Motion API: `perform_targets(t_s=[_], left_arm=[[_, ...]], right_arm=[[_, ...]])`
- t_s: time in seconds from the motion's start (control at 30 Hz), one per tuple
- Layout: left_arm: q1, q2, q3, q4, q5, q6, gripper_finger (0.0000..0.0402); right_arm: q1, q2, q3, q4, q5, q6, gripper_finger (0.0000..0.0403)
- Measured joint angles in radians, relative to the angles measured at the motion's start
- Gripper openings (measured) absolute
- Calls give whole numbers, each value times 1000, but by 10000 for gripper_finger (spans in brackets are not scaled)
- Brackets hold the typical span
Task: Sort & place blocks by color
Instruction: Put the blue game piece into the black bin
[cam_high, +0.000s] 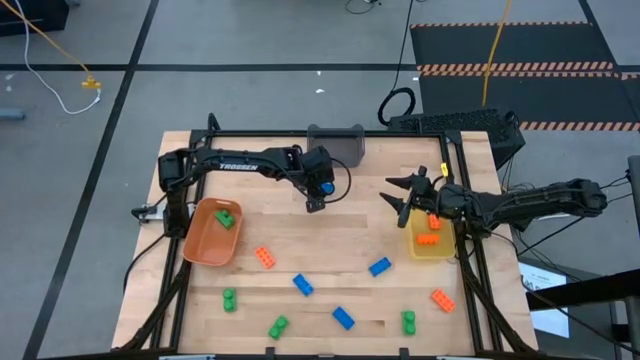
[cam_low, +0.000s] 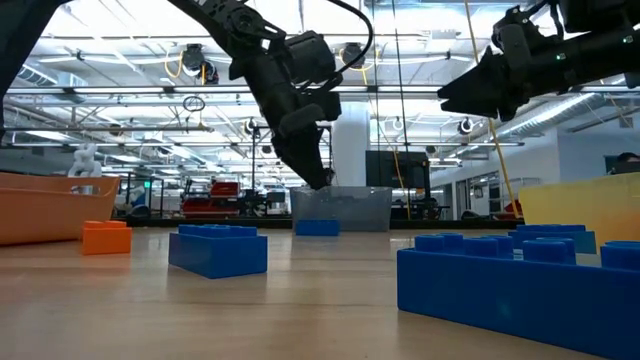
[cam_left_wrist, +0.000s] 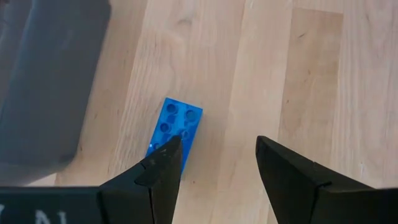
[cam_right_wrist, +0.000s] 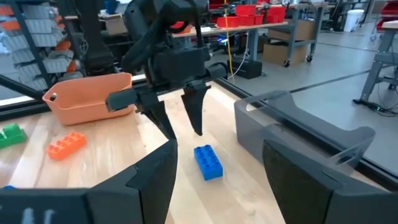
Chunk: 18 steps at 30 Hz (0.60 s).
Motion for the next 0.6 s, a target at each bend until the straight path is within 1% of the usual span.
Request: perform_targets(t_s=[0.3, 0.47, 0.6], left_arm=[[-1, 9, 0, -4, 0, -3, 204], [-2, 9, 0, -1, -3, 61, 204], [-2, 13, 0, -5, -74, 85, 204]], right_arm=[[-18, 1, 0, 35, -3, -18, 226], [-18, 8, 0, 56, -8, -13, 226], [-18, 47, 0, 71, -61, 25, 226]])
